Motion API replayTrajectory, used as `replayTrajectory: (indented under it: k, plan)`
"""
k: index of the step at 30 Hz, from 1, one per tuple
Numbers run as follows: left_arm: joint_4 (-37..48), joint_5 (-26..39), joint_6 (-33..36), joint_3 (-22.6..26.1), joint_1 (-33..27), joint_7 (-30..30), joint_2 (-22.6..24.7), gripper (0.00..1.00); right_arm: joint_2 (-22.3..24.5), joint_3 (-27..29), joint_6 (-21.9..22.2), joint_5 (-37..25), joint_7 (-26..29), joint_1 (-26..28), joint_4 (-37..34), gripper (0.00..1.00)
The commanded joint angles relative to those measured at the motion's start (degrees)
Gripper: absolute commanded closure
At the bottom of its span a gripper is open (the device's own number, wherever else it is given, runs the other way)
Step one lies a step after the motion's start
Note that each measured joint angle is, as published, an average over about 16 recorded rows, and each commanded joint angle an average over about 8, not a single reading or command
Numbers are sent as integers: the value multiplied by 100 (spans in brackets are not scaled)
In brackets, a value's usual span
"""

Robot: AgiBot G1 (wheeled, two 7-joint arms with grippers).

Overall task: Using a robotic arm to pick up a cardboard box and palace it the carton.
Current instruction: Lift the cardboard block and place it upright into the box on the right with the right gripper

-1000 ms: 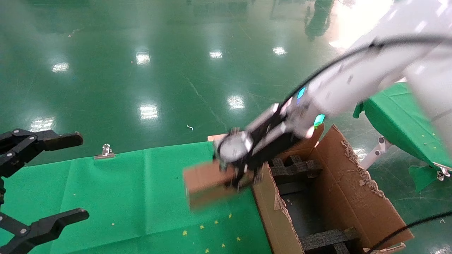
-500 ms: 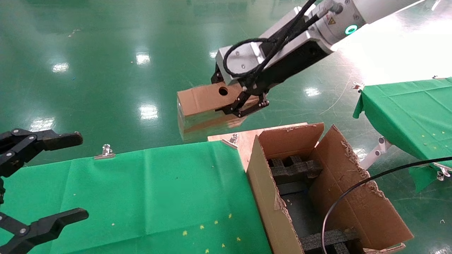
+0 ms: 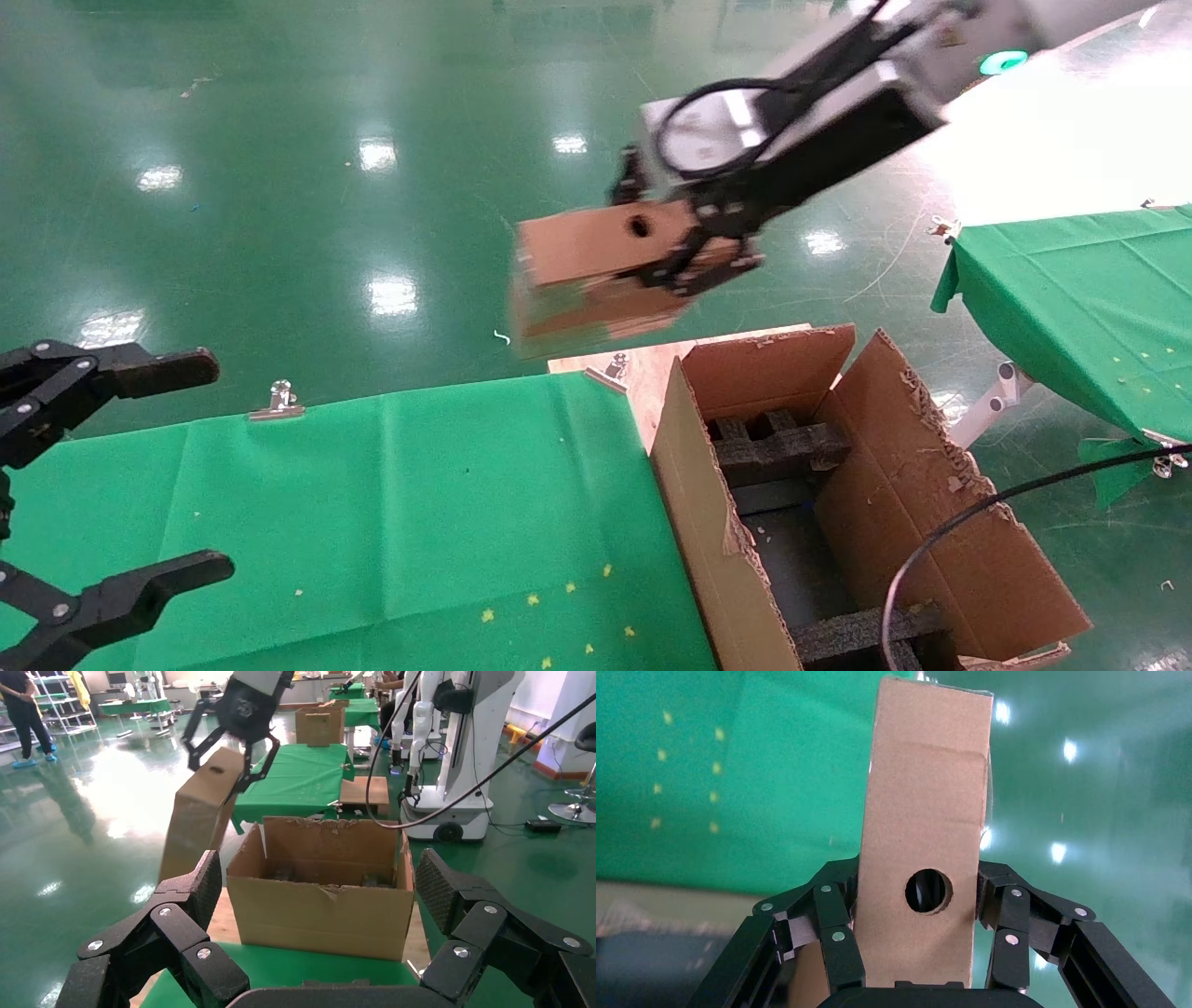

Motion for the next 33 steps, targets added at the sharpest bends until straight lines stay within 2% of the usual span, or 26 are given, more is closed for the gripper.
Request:
replayTrajectory:
  k: [1, 13, 18, 25, 33]
  plan:
    - [0, 0, 0, 0, 0, 0, 0, 0, 150, -109, -10, 7, 27, 85, 16, 100]
    - [0, 0, 0, 0, 0, 0, 0, 0, 1795, -1137, -16, -46, 597, 645, 918, 100]
    - [0, 0, 0, 1, 0, 0, 0, 0, 2317, -1470, 10, -4, 798, 797, 1225, 100]
    - [1, -1, -1, 1, 0, 1, -1, 0, 2700, -1711, 60, 151, 945, 860, 1427, 100]
    - [2, -2, -1, 0, 1, 1, -1, 0, 2745, -1739, 89, 201, 967, 880, 1441, 100]
